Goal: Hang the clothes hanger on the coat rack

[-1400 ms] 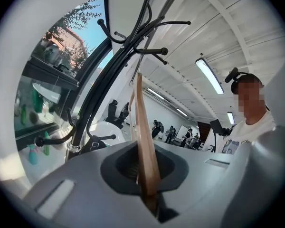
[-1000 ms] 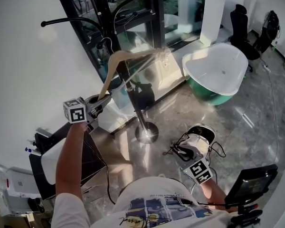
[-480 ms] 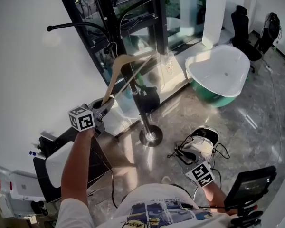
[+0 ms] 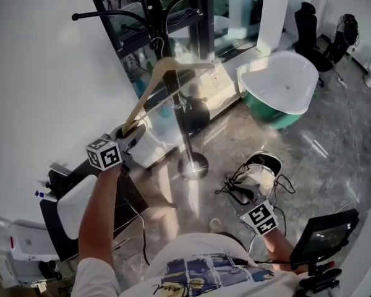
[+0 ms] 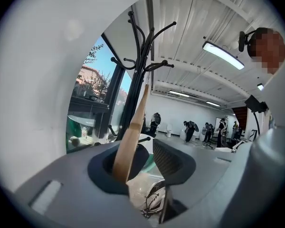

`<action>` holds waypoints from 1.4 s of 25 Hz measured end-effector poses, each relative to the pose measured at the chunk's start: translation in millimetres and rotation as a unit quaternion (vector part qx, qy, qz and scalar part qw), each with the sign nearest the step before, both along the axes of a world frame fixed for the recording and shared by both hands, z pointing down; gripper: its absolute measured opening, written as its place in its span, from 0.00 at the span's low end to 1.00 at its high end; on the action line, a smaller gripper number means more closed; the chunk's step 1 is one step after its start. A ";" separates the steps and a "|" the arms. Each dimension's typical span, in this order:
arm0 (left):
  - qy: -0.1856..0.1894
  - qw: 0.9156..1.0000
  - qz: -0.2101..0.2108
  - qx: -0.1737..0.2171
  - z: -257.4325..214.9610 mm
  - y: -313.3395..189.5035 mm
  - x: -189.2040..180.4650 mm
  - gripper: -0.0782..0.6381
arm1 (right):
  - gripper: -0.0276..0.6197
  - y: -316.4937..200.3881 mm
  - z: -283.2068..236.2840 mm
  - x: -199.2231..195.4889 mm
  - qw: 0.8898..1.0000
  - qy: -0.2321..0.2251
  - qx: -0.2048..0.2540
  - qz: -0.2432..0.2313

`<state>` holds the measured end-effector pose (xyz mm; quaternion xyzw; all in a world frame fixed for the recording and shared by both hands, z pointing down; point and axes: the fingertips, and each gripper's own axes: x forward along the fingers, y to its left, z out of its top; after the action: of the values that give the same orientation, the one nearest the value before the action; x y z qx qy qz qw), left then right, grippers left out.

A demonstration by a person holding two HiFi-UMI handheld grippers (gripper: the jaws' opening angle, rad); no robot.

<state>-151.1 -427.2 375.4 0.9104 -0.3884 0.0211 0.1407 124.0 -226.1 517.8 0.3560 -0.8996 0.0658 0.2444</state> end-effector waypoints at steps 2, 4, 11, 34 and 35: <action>-0.002 1.000 -0.002 -0.002 5.1 12.9 -9.4 0.32 | 0.20 7.8 -3.8 -8.5 1.000 0.004 0.002 0.000; -0.007 1.000 -0.009 -0.002 10.6 26.2 -22.5 0.32 | 0.20 14.9 -6.1 -20.5 1.000 0.004 0.006 -0.003; -0.043 0.999 -0.014 0.000 29.7 102.8 -52.3 0.32 | 0.19 47.8 -14.7 -62.9 1.000 0.015 0.015 -0.013; -0.045 0.997 0.059 0.002 33.9 348.1 -16.5 0.11 | 0.09 147.7 -57.5 -168.0 0.998 -0.016 0.056 -0.039; -0.042 0.997 0.064 -0.001 33.8 350.8 -12.9 0.11 | 0.08 148.7 -59.8 -170.5 0.997 -0.018 0.057 -0.043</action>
<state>-164.1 -76.4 409.2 0.9316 -0.3351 0.0685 0.1235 -46.5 -77.4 458.0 0.3296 -0.9204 0.0099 0.2101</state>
